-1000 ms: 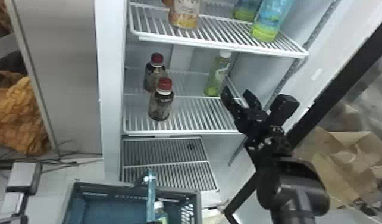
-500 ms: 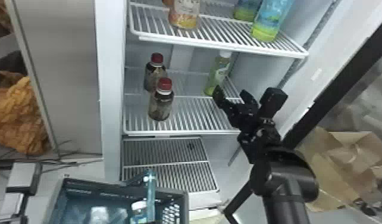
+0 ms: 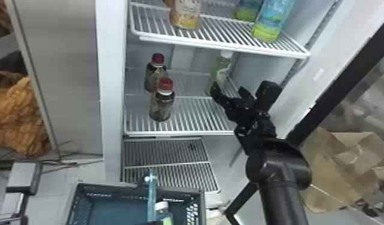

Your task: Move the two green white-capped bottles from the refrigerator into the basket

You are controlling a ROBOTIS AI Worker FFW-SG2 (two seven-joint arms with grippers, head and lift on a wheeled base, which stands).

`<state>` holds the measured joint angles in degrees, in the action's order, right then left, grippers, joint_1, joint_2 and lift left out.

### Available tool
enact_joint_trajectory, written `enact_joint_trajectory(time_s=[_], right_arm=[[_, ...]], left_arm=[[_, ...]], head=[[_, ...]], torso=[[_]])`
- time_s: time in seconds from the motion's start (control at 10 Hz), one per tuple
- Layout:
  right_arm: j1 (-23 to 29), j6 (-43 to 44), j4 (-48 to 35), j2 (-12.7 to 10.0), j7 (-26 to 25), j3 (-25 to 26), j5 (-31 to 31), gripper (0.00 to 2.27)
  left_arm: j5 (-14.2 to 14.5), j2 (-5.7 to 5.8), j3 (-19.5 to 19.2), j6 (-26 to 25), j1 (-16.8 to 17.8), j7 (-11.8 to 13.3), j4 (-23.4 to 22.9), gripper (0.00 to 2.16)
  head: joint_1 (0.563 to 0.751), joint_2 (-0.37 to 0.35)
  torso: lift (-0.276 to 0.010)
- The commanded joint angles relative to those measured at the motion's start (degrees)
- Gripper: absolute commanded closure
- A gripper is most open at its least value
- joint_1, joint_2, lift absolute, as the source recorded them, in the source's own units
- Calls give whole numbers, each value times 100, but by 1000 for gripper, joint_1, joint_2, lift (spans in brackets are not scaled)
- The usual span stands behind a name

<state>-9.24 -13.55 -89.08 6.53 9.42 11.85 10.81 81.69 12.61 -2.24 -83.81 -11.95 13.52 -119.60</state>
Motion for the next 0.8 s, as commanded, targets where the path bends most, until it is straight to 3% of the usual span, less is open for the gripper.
enact_joint_trajectory(time_s=[0.0, 0.7], right_arm=[[-201, 258, 407, 33, -11, -123, 153, 140], [-890, 427, 1251, 112, -257, -317, 73, 108]], left_arm=[[0, -4, -5, 0, 0, 1, 0, 1159], [-11, -48, 29, 28, 56, -25, 0, 1159]], head=[[695, -350], [695, -350]], torso=[[-263], [-263]])
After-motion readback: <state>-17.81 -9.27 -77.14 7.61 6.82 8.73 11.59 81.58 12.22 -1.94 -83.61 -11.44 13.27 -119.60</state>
